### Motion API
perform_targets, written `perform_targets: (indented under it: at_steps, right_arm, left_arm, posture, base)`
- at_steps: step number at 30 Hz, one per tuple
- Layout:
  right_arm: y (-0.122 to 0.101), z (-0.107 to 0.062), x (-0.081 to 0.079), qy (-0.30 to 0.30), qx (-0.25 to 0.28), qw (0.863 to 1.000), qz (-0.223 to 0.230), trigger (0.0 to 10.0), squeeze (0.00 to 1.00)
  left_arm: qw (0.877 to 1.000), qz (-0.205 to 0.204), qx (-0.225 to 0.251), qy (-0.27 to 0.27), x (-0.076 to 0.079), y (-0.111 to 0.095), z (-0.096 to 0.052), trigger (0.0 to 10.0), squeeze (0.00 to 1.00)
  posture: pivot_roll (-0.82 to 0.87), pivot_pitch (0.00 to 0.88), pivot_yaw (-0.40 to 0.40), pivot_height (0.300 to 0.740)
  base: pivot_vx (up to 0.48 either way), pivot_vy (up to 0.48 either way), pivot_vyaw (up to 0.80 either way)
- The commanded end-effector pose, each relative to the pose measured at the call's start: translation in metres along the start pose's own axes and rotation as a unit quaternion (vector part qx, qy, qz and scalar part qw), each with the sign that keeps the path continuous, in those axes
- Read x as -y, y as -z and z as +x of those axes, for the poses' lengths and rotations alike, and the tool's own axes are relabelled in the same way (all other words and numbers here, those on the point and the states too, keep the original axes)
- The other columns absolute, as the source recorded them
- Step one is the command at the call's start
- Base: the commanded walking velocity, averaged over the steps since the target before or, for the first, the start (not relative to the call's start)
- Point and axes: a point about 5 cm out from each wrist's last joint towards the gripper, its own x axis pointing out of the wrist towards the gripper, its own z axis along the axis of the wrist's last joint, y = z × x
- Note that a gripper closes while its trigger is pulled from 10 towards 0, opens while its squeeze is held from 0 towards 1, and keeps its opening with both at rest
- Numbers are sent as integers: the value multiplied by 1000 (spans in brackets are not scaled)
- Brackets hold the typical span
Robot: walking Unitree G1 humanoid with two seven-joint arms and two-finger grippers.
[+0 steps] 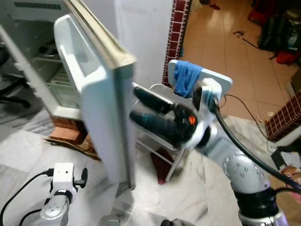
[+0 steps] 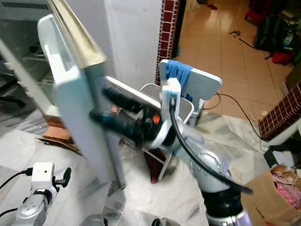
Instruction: Restocking fridge
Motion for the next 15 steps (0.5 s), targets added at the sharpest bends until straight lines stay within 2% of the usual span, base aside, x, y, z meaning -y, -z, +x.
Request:
perform_targets:
  at_steps: [1, 5, 10, 13, 15]
  right_arm:
    - [3, -8, 8, 40, -22, 999, -4, 10000, 0]
    - [16, -25, 22, 117, -42, 992, 4, 10000, 0]
    - [23, -31, 26, 147, -55, 988, 7, 10000, 0]
    - [31, -36, 35, 183, -76, 980, -18, 10000, 0]
    - [31, -37, 43, 220, -80, 971, -44, 10000, 0]
  left_arm:
    - [1000, 3, 2, 1, -2, -1, 2, 10000, 0]
    - [1000, 7, -8, -1, -2, 3, 6, 10000, 0]
    - [1000, 6, -22, -6, -1, 9, 8, 10000, 0]
    - [999, 5, -41, -17, -2, 19, 9, 10000, 0]
    - [998, 19, -46, -36, -5, 22, 9, 10000, 0]
  posture:
    - [142, 53, -10, 740]
    - [140, 50, -11, 740]
    - [144, 48, -17, 740]
    - [145, 47, -20, 740]
    - [141, 48, -21, 740]
  base:
    - [0, 0, 0]
    - [0, 0, 0]
    - [0, 0, 0]
    - [0, 0, 0]
    - [0, 0, 0]
